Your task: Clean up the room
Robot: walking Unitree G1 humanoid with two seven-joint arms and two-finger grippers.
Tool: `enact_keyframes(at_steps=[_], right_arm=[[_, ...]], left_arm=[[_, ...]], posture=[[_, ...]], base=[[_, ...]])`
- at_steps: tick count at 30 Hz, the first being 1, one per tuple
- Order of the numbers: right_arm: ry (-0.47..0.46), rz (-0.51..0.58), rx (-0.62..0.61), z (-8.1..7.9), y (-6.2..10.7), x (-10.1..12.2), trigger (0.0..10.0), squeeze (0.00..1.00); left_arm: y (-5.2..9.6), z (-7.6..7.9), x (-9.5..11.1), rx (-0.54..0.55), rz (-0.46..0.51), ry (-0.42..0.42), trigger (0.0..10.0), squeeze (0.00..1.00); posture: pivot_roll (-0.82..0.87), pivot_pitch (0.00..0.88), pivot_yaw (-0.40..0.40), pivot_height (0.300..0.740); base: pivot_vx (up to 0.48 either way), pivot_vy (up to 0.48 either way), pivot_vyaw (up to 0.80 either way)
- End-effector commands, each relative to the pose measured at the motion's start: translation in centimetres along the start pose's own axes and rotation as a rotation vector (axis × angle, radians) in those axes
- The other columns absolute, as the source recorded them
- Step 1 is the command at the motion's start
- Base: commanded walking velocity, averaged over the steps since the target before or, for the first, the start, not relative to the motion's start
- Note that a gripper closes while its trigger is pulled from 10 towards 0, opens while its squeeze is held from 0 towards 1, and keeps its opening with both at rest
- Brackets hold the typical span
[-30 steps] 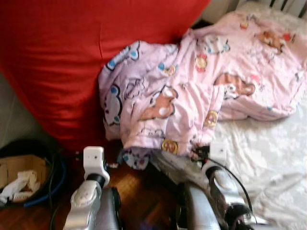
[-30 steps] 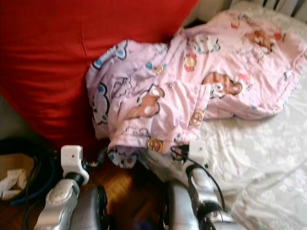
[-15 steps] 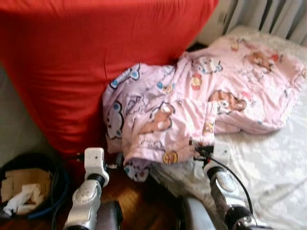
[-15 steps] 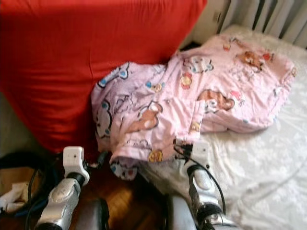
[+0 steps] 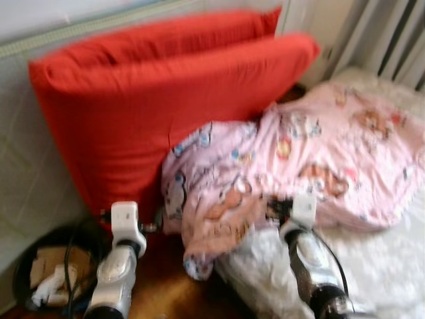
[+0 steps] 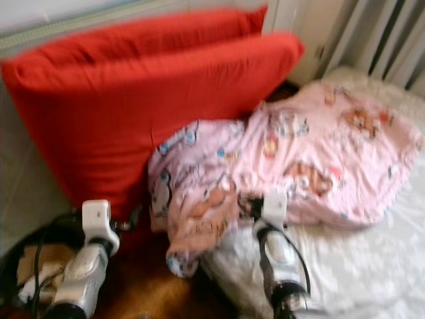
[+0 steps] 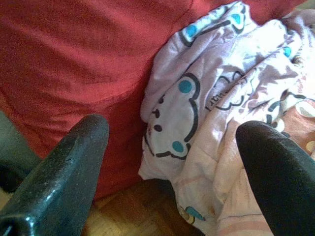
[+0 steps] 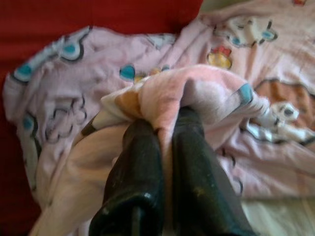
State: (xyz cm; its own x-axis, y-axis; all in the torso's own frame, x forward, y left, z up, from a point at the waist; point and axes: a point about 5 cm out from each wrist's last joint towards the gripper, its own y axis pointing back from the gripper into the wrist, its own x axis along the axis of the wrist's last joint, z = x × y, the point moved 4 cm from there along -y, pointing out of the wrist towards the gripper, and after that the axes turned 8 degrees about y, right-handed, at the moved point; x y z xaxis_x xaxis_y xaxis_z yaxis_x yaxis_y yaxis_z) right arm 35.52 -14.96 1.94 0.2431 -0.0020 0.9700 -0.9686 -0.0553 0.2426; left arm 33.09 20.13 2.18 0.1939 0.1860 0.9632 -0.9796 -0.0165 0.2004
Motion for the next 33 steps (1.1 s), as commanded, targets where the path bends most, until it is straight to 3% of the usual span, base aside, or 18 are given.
enact_keyframes(at_steps=[1,20,33], right_arm=[[-0.005,0.002,-0.001,-0.2,-0.1,0.1,10.0,0.00],[0.003,-0.033,-0.016,0.1,0.2,-0.8,10.0,0.00],[0.024,-0.046,-0.008,-0.3,0.2,-1.0,10.0,0.00]], left_arm=[[0.0,-0.6,-0.5,0.023,-0.028,0.008,10.0,0.00],[0.0,-0.4,-0.9,0.018,-0.024,0.015,10.0,0.00],[0.0,-0.4,-0.8,0.014,-0.017,0.013,10.0,0.00]], posture=[[0.02,0.017,-0.048,0.740],[0.05,0.032,-0.061,0.740],[0.04,0.031,-0.060,0.740]], base=[[0.000,0.000,0.00],[0.000,0.000,0.00],[-0.259,0.000,0.00]])
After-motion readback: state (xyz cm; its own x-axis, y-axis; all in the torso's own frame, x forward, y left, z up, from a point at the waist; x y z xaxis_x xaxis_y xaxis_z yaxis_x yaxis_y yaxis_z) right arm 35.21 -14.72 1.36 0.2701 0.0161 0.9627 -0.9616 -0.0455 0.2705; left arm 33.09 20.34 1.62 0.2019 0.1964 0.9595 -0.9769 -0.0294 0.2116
